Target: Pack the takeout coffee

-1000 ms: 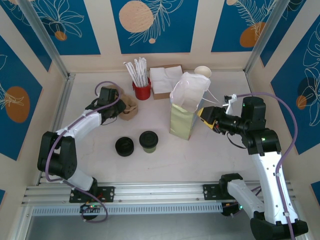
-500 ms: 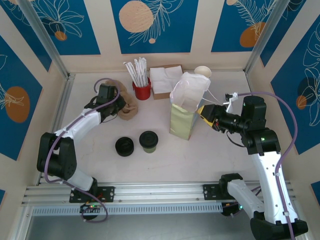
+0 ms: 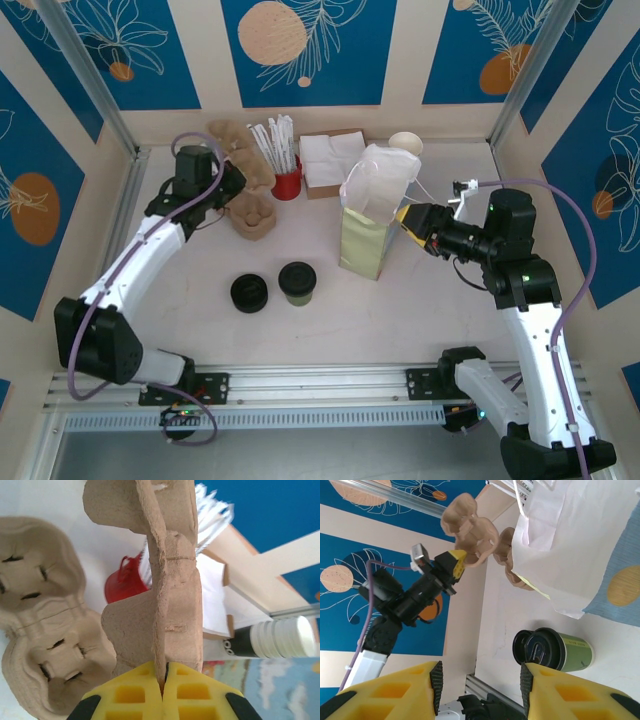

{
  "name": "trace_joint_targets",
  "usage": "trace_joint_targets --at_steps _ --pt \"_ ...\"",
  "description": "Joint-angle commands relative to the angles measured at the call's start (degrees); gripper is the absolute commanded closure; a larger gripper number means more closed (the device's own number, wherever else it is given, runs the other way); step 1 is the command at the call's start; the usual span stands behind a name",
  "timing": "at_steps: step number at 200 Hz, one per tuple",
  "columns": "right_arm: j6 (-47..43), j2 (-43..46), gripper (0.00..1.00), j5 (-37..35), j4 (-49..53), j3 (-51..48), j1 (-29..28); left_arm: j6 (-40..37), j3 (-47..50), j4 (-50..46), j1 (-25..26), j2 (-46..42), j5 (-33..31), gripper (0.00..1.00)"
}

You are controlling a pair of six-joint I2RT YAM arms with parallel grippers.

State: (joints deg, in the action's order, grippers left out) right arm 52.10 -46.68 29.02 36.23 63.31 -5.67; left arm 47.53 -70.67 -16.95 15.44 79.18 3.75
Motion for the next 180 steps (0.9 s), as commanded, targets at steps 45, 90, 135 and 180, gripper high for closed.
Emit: trace_joint_targets --at_steps 45,90,135,180 --pt "-1.5 1.0 0.52 3.6 -6.1 3.9 -3.3 -8.7 -8.3 -8.5 1.4 -10.5 13.6 0.97" --pt "-3.8 0.7 0.5 5.3 -9.8 5.5 -8.2 -11.6 -11.1 -7.4 6.7 -14.0 23.5 0.96" --pt "-7.6 -0.5 0.45 3.4 -11.0 7.4 -17.2 -15.0 -10.5 -3.5 14.2 -15.5 27.5 0.96" --pt "-11.0 -1.6 0.44 -1.8 -8.2 9.5 -22.2 -13.5 -7.0 2.2 17.6 -16.0 31.0 0.96"
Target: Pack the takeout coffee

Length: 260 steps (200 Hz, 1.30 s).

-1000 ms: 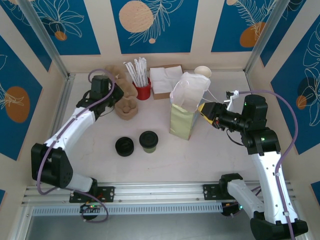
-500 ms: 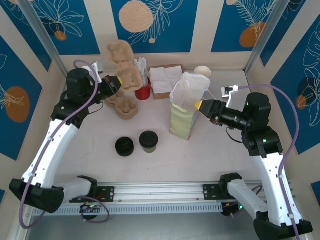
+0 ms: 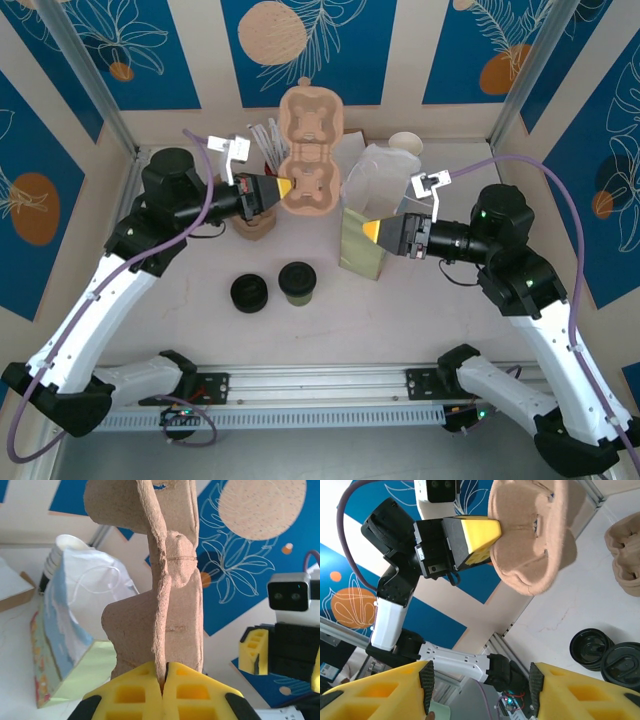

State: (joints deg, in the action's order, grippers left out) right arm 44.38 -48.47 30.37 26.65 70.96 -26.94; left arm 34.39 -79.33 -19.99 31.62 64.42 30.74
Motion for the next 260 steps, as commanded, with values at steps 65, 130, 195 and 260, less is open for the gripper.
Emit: trace_joint_targets --at_steps 65,130,195,260 --pt "-4.5 0.8 0.44 -4.6 1.2 1.3 -1.4 2.3 4.4 10.9 4.0 -2.4 7.5 0.96" --pt "-4.9 1.0 0.44 -5.6 1.4 1.4 -1.8 2.0 4.6 11.7 6.5 -1.8 8.6 0.96" --pt "-5.0 1.0 0.53 -5.3 0.4 1.2 -2.5 2.1 4.8 12.3 8.8 -0.8 8.0 0.96" --pt "-5.0 1.8 0.7 -5.0 0.1 0.8 -2.9 1.8 4.8 12.2 10.3 0.4 7.1 0.96"
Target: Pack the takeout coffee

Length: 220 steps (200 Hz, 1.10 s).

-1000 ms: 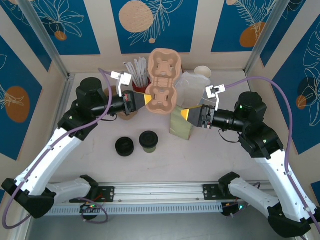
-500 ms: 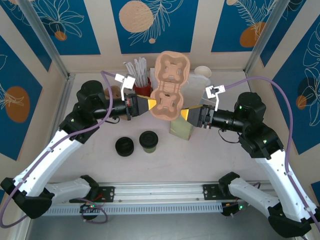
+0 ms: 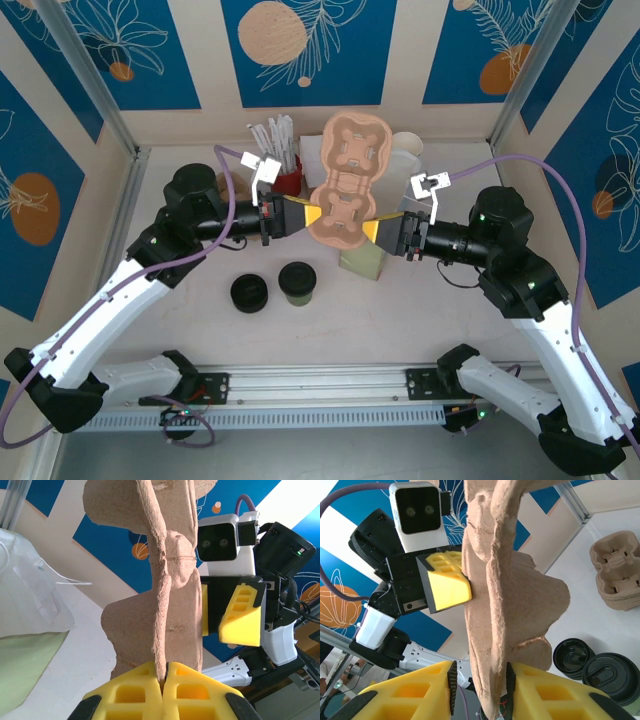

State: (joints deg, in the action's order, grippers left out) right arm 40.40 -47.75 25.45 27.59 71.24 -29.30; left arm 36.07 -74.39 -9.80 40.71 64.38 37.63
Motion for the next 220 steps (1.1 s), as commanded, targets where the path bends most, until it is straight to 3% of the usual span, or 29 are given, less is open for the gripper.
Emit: trace_joint_targets --at_steps 1,41,70,87,108,124,156,180,220 --pt "-1.0 1.1 0.7 -0.1 -0.8 0.5 -0.5 0.1 -0.1 2.1 1.2 0.5 0.2 0.96" --pt "-1.2 2.0 0.84 -1.5 0.0 0.3 -0.4 -0.3 -0.7 2.1 2.3 1.4 0.1 0.96" --pt "-1.7 2.0 1.0 -3.0 1.9 1.1 -0.5 -1.0 -1.5 1.7 2.8 1.9 0.0 0.93" --pt "-1.9 2.1 1.0 -4.1 3.1 1.6 -0.5 -2.3 -2.7 0.3 2.9 2.2 -0.2 0.79" --pt "-2.0 2.3 1.0 -5.8 5.5 2.6 -0.5 -6.8 -6.2 -5.0 2.9 2.5 -1.2 0.52" --pt "-2.0 2.1 1.0 -7.3 8.6 4.1 -0.3 -12.6 -10.2 -11.6 3.0 2.6 -4.2 0.42" --pt "-2.1 1.5 1.0 -8.9 16.0 7.6 -0.1 -24.5 -20.5 -23.8 3.0 4.3 -9.9 0.35" --pt "-1.4 0.6 1.0 -10.0 21.7 10.1 0.2 -32.5 -25.6 -27.6 3.0 5.5 -12.3 0.32" --pt "0.3 -0.2 1.0 -8.3 27.2 11.8 0.2 -42.7 -28.9 -27.2 3.3 7.5 -8.4 0.31"
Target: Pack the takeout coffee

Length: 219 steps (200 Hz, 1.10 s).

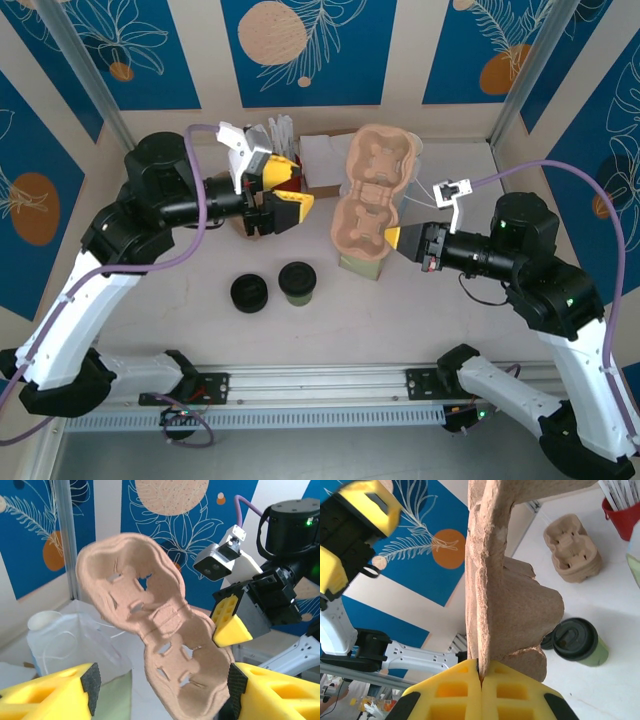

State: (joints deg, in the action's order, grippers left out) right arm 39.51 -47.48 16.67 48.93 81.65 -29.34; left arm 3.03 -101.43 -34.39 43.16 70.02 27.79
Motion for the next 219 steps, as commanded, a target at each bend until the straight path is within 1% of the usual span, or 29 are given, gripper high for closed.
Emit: trace_joint_targets --at_steps 1,23,40,83,107,130,189,219 --pt "1.2 -0.5 1.0 0.5 5.9 1.4 0.3 -9.9 -1.9 -2.6 0.9 1.9 1.5 0.31" --pt "1.8 -1.1 1.0 2.3 7.4 1.3 0.3 -14.2 -3.2 -4.1 2.0 4.0 3.2 0.3" --pt "2.0 -1.7 1.0 3.7 8.1 1.1 0.2 -17.1 -4.5 -6.6 3.5 6.3 3.1 0.3" --pt "1.6 -3.4 1.0 5.3 8.5 0.7 -0.3 -23.4 -5.2 -12.5 6.3 11.5 -0.7 0.28" --pt "0.8 -4.5 1.0 5.6 8.7 0.9 -0.4 -24.8 -5.0 -14.1 6.6 13.2 -3.6 0.28" --pt "0.4 -5.6 1.0 6.0 8.8 0.9 -0.5 -25.9 -4.9 -14.8 6.7 14.3 -5.0 0.27" --pt "-0.2 -7.7 1.0 8.2 9.3 0.7 -0.7 -29.4 -5.6 -15.6 7.5 15.6 -4.9 0.24" --pt "-0.9 -8.7 1.0 9.3 9.8 1.0 -1.1 -31.5 -7.3 -18.1 8.7 17.2 -6.9 0.26"
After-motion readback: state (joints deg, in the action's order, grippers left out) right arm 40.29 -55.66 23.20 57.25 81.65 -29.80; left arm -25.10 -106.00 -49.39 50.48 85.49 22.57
